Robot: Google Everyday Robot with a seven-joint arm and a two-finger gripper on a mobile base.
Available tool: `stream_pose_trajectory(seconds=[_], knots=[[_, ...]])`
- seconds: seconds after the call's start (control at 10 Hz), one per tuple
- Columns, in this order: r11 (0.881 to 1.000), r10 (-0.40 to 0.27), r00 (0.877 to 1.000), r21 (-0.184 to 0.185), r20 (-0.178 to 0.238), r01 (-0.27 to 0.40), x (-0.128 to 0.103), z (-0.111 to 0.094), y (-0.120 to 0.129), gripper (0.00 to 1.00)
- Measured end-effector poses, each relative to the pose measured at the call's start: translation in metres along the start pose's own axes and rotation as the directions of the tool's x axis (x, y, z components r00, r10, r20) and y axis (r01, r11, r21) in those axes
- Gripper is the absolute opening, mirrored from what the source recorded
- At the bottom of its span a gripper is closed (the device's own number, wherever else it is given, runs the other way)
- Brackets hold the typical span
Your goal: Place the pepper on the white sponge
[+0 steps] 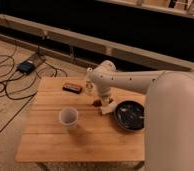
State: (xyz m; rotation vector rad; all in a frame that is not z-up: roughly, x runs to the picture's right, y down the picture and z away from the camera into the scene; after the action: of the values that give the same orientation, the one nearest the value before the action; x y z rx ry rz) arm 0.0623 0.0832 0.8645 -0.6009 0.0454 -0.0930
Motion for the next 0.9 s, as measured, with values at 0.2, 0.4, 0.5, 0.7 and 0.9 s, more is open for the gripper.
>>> stream_pose_trajectory(seconds=[0.2, 0.4, 0.5, 0.7, 0.9], knots=[[1.0, -0.023, 1.0, -0.004, 0.003, 0.023, -0.002, 0.003, -0.004, 0.0], [0.999, -0.034, 0.999, -0.013, 0.003, 0.034, 0.0, 0.006, -0.005, 0.0], [0.999, -0.038, 0.999, -0.019, 0.003, 0.038, 0.003, 0.008, -0.005, 0.0], [0.999, -0.036, 0.999, -0.032, 0.004, 0.036, 0.007, 0.011, -0.003, 0.0], [0.998, -0.029, 1.0, -0.047, -0.002, 0.029, 0.015, 0.013, 0.001, 0.0]])
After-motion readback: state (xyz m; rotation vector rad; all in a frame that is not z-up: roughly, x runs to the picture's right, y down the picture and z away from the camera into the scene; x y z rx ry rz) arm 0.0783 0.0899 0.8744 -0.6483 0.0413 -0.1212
